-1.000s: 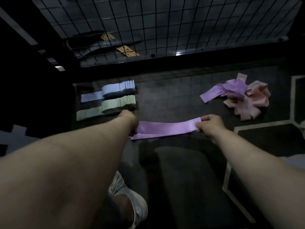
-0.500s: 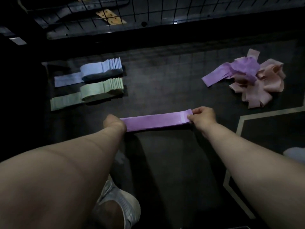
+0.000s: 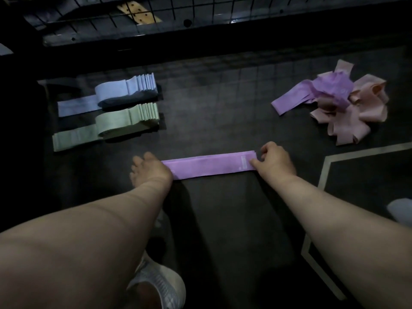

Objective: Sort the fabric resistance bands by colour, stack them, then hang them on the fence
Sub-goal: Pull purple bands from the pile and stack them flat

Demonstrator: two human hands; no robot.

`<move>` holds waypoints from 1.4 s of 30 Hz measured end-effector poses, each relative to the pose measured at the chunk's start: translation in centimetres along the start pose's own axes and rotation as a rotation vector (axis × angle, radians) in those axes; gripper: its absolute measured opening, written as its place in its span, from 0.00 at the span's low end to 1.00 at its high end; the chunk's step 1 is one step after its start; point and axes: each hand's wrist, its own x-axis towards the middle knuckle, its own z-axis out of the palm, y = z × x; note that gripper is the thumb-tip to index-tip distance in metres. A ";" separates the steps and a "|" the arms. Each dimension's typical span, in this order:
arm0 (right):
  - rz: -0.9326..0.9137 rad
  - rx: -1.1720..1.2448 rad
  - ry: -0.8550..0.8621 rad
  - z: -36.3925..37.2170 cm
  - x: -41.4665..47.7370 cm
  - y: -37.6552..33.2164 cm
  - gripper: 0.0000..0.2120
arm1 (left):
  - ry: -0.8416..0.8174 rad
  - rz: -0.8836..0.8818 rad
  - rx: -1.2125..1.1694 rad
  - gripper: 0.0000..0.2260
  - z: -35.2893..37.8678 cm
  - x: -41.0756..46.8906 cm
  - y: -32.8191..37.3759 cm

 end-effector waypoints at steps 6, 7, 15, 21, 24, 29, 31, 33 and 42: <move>-0.532 -0.505 -0.183 -0.7 -0.1 0.2 0.42 | -0.088 0.517 0.336 0.30 0.2 0.1 -1.1; -0.561 -0.549 -0.216 -0.7 0.0 0.0 0.42 | -0.098 0.532 0.349 0.30 0.3 0.1 -1.2; -0.588 -0.577 -0.178 -0.5 1.2 -0.7 0.24 | -0.041 0.516 0.400 0.13 0.6 0.5 -1.1; -0.472 -0.401 -0.194 -0.7 0.8 -0.2 0.39 | -0.092 0.385 0.281 0.24 0.3 0.1 -1.0; -0.184 0.029 -0.033 0.4 0.7 0.4 0.26 | -0.031 0.006 -0.057 0.24 0.2 -0.4 -0.3; 0.007 0.329 0.029 1.6 0.6 0.5 0.09 | -0.021 -0.367 -0.375 0.22 1.1 0.3 -0.7; 0.021 0.336 0.034 2.0 0.6 0.3 0.09 | -0.016 -0.363 -0.385 0.20 1.3 0.7 -1.2; 0.048 0.332 0.024 2.3 0.6 0.0 0.10 | -0.009 -0.353 -0.390 0.17 1.5 1.0 -1.4; 0.112 0.265 0.027 2.5 1.1 0.0 0.04 | 0.031 -0.362 -0.444 0.12 1.8 1.3 -1.2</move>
